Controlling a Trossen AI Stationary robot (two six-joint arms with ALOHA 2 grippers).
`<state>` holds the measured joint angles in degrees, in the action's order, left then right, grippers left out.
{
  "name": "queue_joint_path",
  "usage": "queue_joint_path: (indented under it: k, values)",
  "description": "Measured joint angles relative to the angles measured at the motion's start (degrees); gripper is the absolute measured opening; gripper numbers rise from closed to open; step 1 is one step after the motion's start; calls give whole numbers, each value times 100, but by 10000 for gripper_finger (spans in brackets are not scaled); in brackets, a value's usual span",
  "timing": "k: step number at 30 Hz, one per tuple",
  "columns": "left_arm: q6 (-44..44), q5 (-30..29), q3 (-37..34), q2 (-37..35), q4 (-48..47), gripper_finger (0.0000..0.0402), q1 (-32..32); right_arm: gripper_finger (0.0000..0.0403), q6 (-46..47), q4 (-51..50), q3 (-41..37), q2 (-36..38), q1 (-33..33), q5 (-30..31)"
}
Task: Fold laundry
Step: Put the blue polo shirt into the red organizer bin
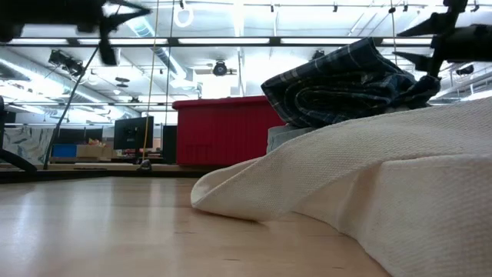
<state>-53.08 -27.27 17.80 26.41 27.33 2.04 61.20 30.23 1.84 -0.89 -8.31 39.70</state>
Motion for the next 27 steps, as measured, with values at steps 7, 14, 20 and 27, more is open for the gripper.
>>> queue_joint_path:
  k: [7, 14, 20, 27]
  values:
    - [1465, 12, 1617, 1988, -232, 11, -33, 171, -1078, -91, 895, -445, -20, -267]
    - [-205, 1885, 2344, 3295, -1373, 12, -508, 169, -2391, -2870, 3192, -1775, -20, -1157]
    - [-1014, 2431, 2476, 4194, -1335, 72, -358, 173, -3007, -6729, 5239, -3520, -57, -1936]
    - [-1854, 3004, 2492, 5240, -626, 221, -166, 214, -3920, -7981, 5832, -4898, -183, -3776]
